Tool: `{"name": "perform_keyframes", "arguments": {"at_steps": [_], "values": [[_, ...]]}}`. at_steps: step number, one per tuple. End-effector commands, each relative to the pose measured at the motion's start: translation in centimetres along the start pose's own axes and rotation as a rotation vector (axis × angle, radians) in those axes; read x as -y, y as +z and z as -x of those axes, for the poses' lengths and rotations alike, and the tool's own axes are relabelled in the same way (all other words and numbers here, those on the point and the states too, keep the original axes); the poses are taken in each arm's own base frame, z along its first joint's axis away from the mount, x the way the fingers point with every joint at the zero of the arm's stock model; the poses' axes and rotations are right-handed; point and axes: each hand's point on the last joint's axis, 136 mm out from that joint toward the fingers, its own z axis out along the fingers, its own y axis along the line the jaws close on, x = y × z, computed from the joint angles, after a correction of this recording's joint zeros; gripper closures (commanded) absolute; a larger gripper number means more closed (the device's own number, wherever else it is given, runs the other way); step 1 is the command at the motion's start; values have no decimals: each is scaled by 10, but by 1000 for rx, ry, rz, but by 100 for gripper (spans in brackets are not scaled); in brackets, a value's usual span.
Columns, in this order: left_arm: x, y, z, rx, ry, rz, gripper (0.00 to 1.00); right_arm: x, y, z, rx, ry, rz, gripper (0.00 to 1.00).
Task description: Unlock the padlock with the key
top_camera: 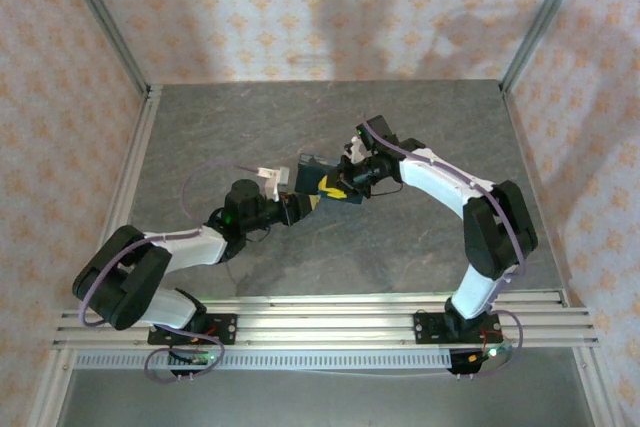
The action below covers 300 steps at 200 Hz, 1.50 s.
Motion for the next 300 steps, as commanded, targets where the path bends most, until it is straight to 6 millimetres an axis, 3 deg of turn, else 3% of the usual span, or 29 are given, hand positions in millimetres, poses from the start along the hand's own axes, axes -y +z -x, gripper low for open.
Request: {"name": "perform_keyframes", "arguments": {"at_steps": [1,127,207,259,280,300], "values": [[16,5,13,36,21,-50,68,-15,-6,1,25,-35,40,100],[25,17,16,26,0,-99,75,-8,-3,-1,23,-24,39,100],[30,22,14,21,1,-109,100,-5,-1,0,38,-7,52,100],[32,24,16,21,-5,-117,100,-5,1,-1,40,3,69,100],[31,26,12,6,-4,-115,87,-6,0,-1,45,3,72,100],[29,27,9,-2,-4,-116,85,-7,-1,-1,46,1,72,100]]}}
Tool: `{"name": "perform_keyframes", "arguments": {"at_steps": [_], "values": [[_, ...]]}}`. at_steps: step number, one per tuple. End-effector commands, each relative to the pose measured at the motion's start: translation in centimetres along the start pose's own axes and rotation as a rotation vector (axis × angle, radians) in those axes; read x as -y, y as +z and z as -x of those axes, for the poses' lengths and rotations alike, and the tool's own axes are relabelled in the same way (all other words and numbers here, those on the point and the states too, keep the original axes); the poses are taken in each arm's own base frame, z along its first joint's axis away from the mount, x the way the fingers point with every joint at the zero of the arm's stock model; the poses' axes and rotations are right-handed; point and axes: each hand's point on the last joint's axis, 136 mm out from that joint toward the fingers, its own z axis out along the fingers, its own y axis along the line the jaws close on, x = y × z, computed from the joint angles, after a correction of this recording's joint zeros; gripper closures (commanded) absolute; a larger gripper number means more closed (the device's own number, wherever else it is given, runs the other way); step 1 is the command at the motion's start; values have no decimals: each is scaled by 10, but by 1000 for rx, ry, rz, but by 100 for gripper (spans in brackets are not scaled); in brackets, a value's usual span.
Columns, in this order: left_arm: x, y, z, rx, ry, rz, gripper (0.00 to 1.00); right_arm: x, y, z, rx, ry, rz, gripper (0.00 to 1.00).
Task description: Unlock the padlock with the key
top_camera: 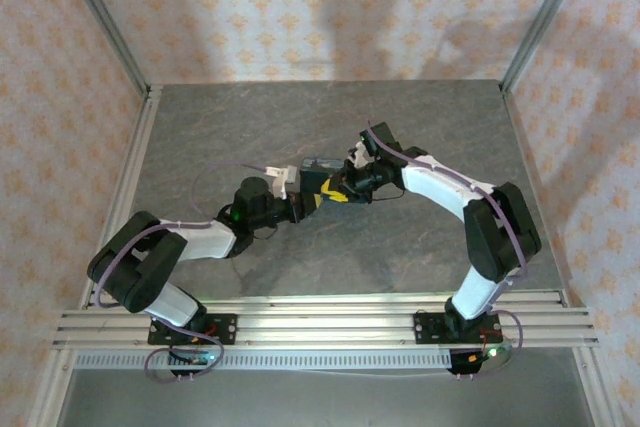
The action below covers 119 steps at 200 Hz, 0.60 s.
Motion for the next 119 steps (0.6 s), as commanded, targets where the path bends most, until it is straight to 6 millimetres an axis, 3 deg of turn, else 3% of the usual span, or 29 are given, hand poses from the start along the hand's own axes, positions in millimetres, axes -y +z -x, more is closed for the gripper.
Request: {"name": "perform_keyframes", "arguments": {"at_steps": [1,92,119], "values": [[32,7,12,23,50,-109,85,-19,-6,-2,16,-47,57,100],[33,5,10,21,62,-114,84,-20,-7,0,16,-40,43,100],[34,4,9,15,66,-122,93,-21,-7,0,18,-36,44,100]]}}
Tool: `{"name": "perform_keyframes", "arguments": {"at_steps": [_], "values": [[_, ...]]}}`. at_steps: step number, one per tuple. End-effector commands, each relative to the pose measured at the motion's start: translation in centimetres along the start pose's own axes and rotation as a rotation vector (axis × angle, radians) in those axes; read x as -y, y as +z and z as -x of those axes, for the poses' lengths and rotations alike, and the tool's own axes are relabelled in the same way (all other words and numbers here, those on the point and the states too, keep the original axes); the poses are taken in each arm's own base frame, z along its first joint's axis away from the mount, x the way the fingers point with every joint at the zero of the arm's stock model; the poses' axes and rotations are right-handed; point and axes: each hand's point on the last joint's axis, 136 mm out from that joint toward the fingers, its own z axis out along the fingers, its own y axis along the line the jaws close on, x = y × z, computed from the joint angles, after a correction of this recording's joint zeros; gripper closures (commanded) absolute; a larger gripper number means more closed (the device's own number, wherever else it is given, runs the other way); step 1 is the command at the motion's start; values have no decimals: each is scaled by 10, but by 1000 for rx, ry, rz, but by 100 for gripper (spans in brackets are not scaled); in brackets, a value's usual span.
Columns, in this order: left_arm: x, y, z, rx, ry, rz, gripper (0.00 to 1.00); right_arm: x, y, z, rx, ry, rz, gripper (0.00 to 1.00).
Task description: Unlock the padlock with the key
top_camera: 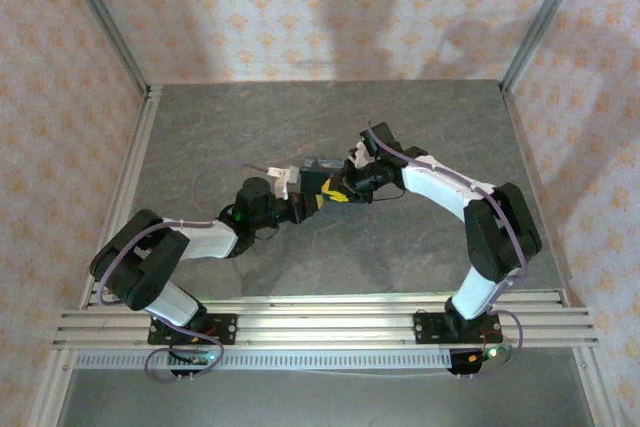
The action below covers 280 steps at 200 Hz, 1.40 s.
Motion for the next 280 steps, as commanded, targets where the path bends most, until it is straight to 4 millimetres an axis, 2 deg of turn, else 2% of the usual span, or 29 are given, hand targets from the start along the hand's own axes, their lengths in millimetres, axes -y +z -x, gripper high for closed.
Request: {"name": "perform_keyframes", "arguments": {"at_steps": [1,16,48,116,156,199,280], "values": [[33,2,11,22,61,-115,94,-22,-7,0,14,-37,49,100],[34,2,10,16,69,-119,100,-24,-7,2,18,-35,55,100],[30,2,4,-5,155,-72,100,-25,-6,4,23,-13,63,100],[26,11,-8,-24,474,53,100,-25,-5,7,40,27,71,100],[28,9,-18,-17,678,130,100,-25,-4,8,32,31,64,100],[21,7,-31,-49,909,265,100,-27,-4,8,18,27,52,100],[24,5,-47,-83,1260,470,100,-11,-2,5,2,32,-20,100]]}}
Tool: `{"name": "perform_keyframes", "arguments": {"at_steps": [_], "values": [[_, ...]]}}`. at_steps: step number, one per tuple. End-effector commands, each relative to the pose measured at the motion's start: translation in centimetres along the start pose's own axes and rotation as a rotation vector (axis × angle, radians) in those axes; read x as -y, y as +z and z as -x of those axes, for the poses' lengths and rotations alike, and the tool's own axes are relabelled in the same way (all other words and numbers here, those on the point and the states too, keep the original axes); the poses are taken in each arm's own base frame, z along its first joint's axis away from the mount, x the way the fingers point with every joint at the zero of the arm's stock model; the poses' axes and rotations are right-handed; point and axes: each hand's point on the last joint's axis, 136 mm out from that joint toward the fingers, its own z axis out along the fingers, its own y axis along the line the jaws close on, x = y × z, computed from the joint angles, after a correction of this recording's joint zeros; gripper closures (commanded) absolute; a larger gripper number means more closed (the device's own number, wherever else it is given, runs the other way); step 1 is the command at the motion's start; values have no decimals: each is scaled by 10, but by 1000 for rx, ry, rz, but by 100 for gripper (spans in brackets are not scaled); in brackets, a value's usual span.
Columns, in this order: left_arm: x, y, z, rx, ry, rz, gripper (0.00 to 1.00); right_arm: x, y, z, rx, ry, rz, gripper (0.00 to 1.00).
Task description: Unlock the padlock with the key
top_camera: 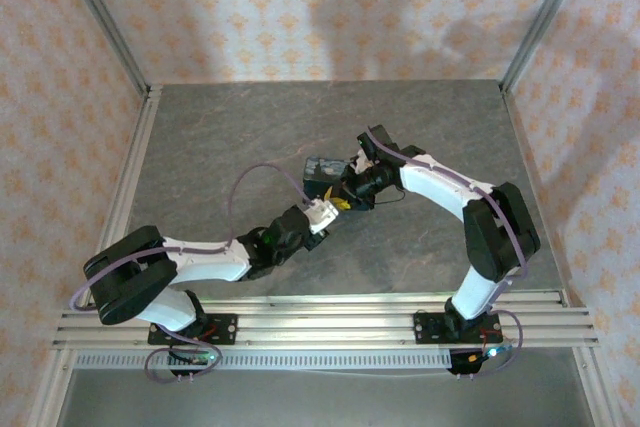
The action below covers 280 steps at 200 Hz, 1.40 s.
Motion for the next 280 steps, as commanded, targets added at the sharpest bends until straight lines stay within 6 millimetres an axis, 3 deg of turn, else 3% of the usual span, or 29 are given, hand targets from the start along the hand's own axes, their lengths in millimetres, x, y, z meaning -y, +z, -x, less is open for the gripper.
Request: {"name": "perform_keyframes", "arguments": {"at_steps": [1,69,83,103,136,153,182,218,280], "values": [[22,-4,3,-10,178,-21,100,-27,-5,17,52,-70,60,100],[38,0,-7,-114,471,6,100,-8,1,16,36,-73,-18,100],[40,0,-7,-117,463,-5,100,-7,2,16,30,-76,-17,100],[36,2,-3,-99,262,-93,100,-9,2,15,26,-87,-5,100],[9,2,4,-11,-132,-162,100,-11,2,13,25,-102,10,100],[0,-1,7,22,-281,-214,73,-12,3,14,22,-103,20,100],[-18,-5,9,70,-506,-271,57,-17,1,18,34,-104,38,100],[-43,-12,6,111,-728,-302,55,-18,-4,22,46,-96,59,100],[-35,-1,10,116,-891,-510,61,-21,-6,18,31,-99,85,100]]}}
